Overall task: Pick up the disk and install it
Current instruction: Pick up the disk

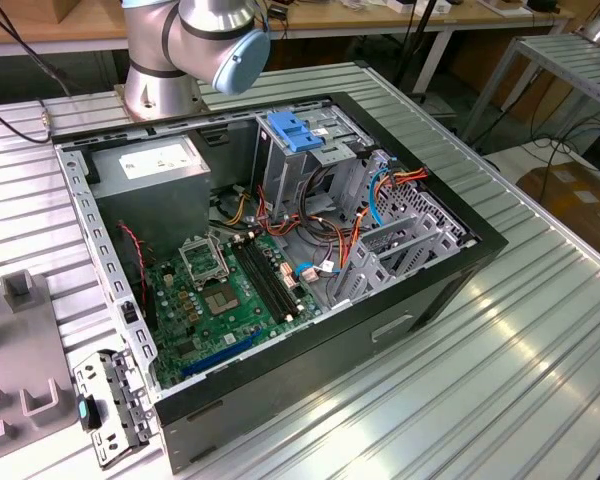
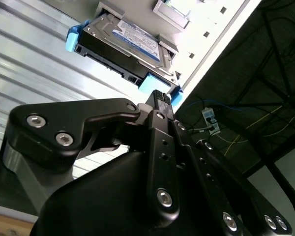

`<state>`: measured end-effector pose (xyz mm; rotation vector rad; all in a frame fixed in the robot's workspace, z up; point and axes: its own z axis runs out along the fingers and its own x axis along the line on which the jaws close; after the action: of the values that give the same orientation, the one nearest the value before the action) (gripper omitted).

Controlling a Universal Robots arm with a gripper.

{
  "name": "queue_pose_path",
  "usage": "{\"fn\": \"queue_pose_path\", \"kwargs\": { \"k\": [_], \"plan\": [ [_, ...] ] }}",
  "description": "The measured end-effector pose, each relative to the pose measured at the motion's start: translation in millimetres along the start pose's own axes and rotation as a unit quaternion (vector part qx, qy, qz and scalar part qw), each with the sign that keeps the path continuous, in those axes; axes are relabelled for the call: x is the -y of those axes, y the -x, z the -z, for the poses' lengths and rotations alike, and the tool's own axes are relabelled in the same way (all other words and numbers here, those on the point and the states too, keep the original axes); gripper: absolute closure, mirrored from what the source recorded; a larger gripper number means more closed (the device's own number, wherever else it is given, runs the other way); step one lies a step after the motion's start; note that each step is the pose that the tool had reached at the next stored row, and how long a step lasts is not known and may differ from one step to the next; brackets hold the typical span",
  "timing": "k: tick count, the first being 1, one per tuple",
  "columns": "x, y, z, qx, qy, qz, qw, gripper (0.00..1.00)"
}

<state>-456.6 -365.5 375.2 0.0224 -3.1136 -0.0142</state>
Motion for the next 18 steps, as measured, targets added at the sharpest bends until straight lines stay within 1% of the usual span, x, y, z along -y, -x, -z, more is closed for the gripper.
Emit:
{"fn": "queue_pose_path", "kwargs": {
  "k": [2, 3, 5, 7, 8, 9, 10, 11, 12, 13, 14, 16, 17, 18],
  "plan": [
    [0.0, 0.0, 0.0, -0.0002, -0.0005, 0.019, 0.99982, 0.89],
    [0.0, 0.0, 0.0, -0.0003, -0.0009, 0.031, 0.99953, 0.89],
    [0.0, 0.0, 0.0, -0.0005, -0.0014, 0.052, 0.99867, 0.89],
    [0.0, 0.0, 0.0, -0.0007, -0.0022, 0.079, 0.99684, 0.89],
    [0.0, 0.0, 0.0, -0.0008, -0.0025, 0.088, 0.99608, 0.89],
    [0.0, 0.0, 0.0, -0.0010, -0.0030, 0.108, 0.99418, 0.89],
    [0.0, 0.0, 0.0, -0.0011, -0.0032, 0.116, 0.99328, 0.89],
    [0.0, 0.0, 0.0, -0.0012, -0.0035, 0.125, 0.99215, 0.89],
    [0.0, 0.0, 0.0, -0.0013, -0.0038, 0.139, 0.99035, 0.89],
    [0.0, 0.0, 0.0, -0.0015, -0.0044, 0.158, 0.98745, 0.89],
    [0.0, 0.0, 0.0, -0.0017, -0.0049, 0.176, 0.98432, 0.89],
    [0.0, 0.0, 0.0, -0.0018, -0.0054, 0.194, 0.98092, 0.89],
    [0.0, 0.0, 0.0, -0.0020, -0.0059, 0.211, 0.97740, 0.89],
    [0.0, 0.0, 0.0, -0.0021, -0.0063, 0.226, 0.97419, 0.89]
  ]
}}
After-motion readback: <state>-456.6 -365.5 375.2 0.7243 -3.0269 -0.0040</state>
